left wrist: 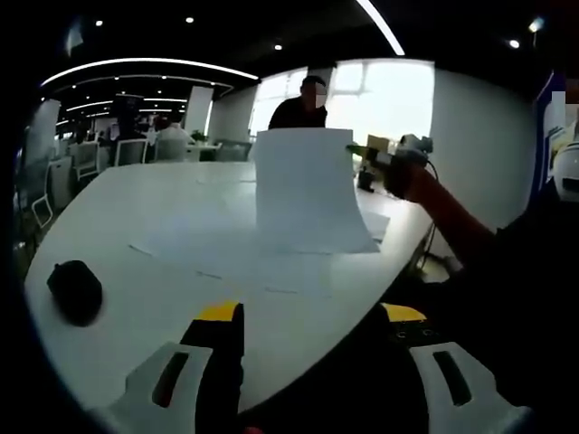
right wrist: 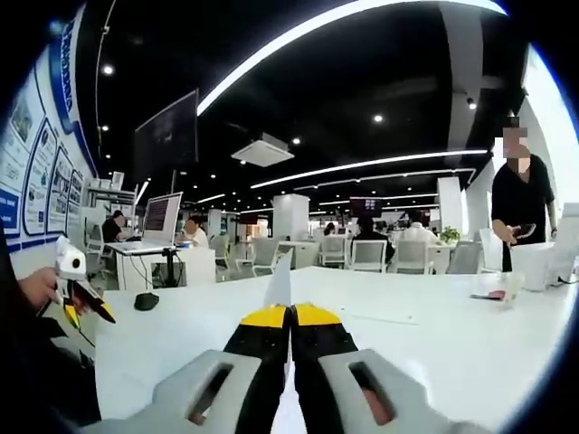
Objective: Organize the stack of printing papers by aligning and flattening the scattered papers on the table
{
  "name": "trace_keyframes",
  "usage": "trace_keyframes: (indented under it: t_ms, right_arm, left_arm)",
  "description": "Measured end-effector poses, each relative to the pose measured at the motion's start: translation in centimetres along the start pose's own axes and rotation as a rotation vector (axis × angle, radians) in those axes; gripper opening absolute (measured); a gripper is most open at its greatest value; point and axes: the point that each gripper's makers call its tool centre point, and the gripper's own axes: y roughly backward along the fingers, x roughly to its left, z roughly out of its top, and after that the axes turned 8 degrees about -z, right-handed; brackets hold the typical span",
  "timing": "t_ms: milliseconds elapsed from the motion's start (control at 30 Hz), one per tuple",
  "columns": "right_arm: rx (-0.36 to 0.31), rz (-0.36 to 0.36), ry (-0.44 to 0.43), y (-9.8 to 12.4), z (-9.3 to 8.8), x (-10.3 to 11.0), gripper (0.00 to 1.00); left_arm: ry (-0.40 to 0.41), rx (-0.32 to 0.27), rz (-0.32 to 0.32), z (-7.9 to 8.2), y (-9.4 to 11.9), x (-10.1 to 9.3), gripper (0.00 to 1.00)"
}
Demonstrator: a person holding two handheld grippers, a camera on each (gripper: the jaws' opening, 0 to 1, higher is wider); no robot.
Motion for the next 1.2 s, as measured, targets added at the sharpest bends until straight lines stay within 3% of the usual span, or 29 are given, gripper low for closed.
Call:
trace_keyframes:
  t_ms: [1200]
  right_arm:
    - [-0.046, 0.032, 0.024, 1.0, 2.5, 1.5, 0.0]
  left_arm:
    - [0.003, -0.015, 0.0, 0.3, -0.8, 0.4, 0.62]
